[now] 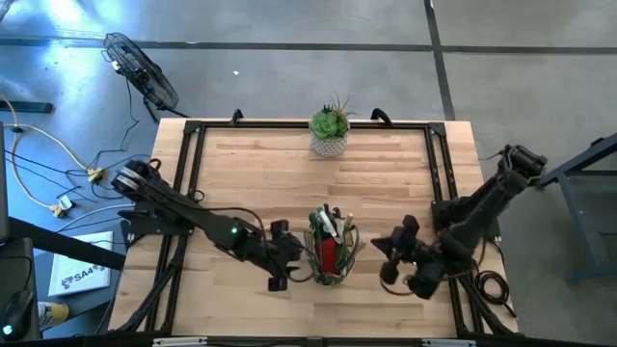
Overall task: Pick & Place Garden tools in Gardening bag
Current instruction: Put the brown hand rake into the green gardening bag
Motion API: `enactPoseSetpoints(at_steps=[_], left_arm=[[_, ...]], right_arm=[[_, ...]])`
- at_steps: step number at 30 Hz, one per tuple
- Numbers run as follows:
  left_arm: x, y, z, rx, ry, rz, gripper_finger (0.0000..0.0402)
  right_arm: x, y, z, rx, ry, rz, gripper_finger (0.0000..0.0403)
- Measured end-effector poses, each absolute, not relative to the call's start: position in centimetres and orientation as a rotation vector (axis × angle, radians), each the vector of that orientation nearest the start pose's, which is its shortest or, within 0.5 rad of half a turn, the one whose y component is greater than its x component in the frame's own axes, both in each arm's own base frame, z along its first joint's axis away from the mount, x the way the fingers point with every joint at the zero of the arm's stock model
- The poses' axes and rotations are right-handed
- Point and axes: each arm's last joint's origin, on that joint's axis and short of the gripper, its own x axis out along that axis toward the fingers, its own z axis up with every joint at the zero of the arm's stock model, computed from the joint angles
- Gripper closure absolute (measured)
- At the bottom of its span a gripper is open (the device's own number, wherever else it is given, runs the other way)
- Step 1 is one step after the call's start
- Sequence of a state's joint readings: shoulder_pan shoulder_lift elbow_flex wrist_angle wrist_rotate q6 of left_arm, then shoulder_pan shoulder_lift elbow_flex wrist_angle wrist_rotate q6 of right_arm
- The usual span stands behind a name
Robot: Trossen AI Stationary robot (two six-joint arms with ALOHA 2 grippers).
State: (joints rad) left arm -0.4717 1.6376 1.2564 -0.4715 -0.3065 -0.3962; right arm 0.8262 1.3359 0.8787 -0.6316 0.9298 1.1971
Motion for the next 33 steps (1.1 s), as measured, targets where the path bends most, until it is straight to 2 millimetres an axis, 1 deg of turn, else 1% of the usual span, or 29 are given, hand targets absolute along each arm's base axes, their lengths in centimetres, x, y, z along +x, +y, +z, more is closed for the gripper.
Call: enactPoseSetpoints(at_steps=[4, 8, 12, 16, 19, 23, 25, 28, 33], left_arm=[[30.6, -14.5, 25.7, 0.018, 0.887, 0.053, 0.0172], [30.0, -13.6, 25.2, 0.158, 0.913, 0.229, 0.0172], [29.5, -12.7, 24.8, 0.337, 0.886, 0.447, 0.0172], [29.5, -12.6, 24.6, 0.395, 0.864, 0.511, 0.0172], [29.6, -12.8, 24.5, 0.355, 0.893, 0.458, 0.0172], [29.1, -13.0, 23.8, 0.287, 1.03, 0.335, 0.0172], [28.6, -12.8, 23.2, 0.212, 1.084, 0.345, 0.0172], [28.1, -11.9, 22.1, 0.15, 1.195, 0.338, 0.0172], [28.2, -10.0, 20.6, 0.072, 1.241, 0.38, 0.0172]], right_arm=[[17.2, 18.7, 23.9, 0.333, 0.411, -0.342, 0.04], [16.4, 21.2, 24.3, 0.336, 0.304, -0.257, 0.04], [15.8, 23.2, 24.2, 0.323, 0.251, -0.198, 0.04], [15.5, 24.3, 23.6, 0.337, 0.252, -0.16, 0.04], [15.5, 24.7, 23.0, 0.352, 0.259, -0.158, 0.04], [15.7, 25.0, 22.5, 0.369, 0.264, -0.163, 0.04], [15.8, 25.2, 22.1, 0.375, 0.274, -0.161, 0.04], [15.8, 25.3, 21.9, 0.374, 0.282, -0.158, 0.04], [15.9, 25.3, 21.8, 0.372, 0.28, -0.164, 0.04]])
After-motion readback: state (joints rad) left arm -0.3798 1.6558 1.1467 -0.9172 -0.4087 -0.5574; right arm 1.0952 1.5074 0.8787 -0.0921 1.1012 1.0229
